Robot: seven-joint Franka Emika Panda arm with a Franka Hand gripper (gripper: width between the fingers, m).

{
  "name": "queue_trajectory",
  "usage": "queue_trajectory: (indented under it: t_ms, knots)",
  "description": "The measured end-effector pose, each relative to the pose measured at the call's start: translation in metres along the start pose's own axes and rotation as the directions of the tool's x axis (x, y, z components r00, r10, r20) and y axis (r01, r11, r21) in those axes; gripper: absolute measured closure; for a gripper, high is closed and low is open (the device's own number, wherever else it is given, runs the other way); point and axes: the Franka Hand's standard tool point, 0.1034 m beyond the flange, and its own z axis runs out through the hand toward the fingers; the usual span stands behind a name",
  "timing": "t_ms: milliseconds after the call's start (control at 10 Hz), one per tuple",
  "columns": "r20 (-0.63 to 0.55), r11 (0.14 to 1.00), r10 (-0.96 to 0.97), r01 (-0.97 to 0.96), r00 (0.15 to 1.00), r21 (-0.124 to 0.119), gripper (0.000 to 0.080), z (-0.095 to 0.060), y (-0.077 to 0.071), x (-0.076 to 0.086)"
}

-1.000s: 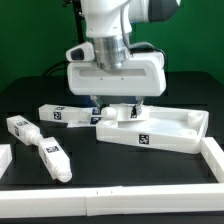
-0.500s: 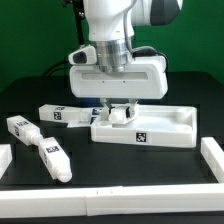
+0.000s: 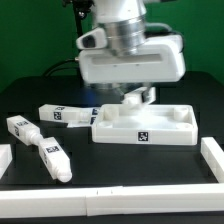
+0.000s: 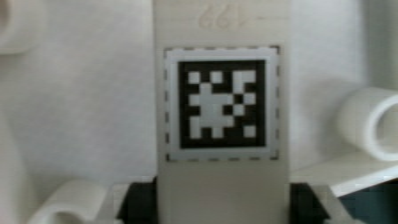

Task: Assemble desk

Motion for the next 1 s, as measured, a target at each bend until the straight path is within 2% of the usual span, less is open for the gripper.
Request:
queue_trajectory:
  t_ms: [100, 300, 500, 600, 700, 800, 1000]
  knots:
    - [0.006, 1.0, -0.016, 0.016, 1.0, -0.004, 0.0515, 0.005, -0.007, -0.006]
    - [0.004, 1.0, -0.019, 0.019, 1.0, -0.004, 0.0515, 0.003, -0.001, -0.002]
    - [0.005, 1.0, -0.025, 0.025, 1.0, -0.005, 0.0515, 0.004, -0.005, -0.004]
    - [0.018, 0.999, -0.038, 0.038, 0.999, -0.037, 0.0515, 0.007, -0.03, -0.009]
    - [0.052, 0.993, -0.109, 0.112, 0.993, -0.043, 0.0515, 0.012, -0.061, -0.009]
    - [0.094, 0.987, -0.151, 0.156, 0.984, -0.044, 0.0515, 0.017, -0.077, -0.003]
    - [0.096, 0.987, -0.148, 0.153, 0.984, -0.045, 0.0515, 0.018, -0.076, -0.003]
